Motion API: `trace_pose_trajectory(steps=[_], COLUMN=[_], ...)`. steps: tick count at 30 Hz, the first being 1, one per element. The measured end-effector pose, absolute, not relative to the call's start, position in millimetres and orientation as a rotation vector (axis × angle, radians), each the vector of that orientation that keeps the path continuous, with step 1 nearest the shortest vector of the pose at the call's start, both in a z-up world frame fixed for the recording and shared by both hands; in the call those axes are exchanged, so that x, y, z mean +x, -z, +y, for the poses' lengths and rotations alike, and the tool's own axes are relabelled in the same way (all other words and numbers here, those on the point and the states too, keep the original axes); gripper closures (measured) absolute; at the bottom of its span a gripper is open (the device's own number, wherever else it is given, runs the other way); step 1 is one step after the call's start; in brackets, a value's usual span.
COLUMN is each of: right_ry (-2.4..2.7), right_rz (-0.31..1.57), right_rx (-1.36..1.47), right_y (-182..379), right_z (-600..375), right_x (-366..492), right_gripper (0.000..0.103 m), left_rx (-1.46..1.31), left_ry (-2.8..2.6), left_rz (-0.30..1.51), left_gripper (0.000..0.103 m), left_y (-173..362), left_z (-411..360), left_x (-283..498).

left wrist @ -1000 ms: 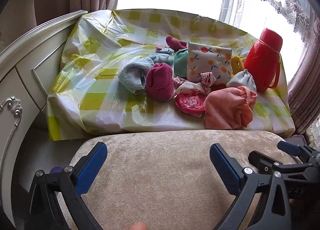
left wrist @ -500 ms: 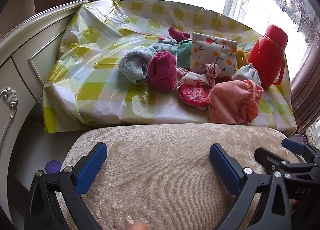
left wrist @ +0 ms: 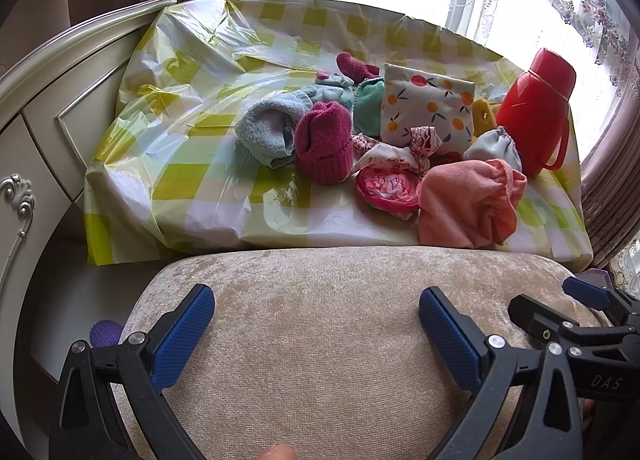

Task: Organize soft objects

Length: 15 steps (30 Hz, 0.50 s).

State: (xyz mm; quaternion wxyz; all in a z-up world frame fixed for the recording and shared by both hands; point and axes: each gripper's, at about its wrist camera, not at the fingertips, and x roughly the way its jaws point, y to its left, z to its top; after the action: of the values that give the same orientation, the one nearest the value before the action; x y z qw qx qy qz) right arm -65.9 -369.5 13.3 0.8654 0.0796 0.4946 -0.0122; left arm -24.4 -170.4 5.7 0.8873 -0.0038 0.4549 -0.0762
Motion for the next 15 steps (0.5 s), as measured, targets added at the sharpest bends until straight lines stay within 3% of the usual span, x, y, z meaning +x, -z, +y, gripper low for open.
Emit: trace_pose_trajectory(steps=[15], right_ry=[0.028], right_rz=[1.041], right_rx=[0.161], right_y=[-12.9], right_z=[-369.5], right_x=[-64.9], right_gripper=[0.000], left_rx=[-0.019], left_ry=[0.165], left_rz=[0.945], left_gripper=[0.000], left_y=[-7.6], left_z=[-169.6], left_x=[-24.9])
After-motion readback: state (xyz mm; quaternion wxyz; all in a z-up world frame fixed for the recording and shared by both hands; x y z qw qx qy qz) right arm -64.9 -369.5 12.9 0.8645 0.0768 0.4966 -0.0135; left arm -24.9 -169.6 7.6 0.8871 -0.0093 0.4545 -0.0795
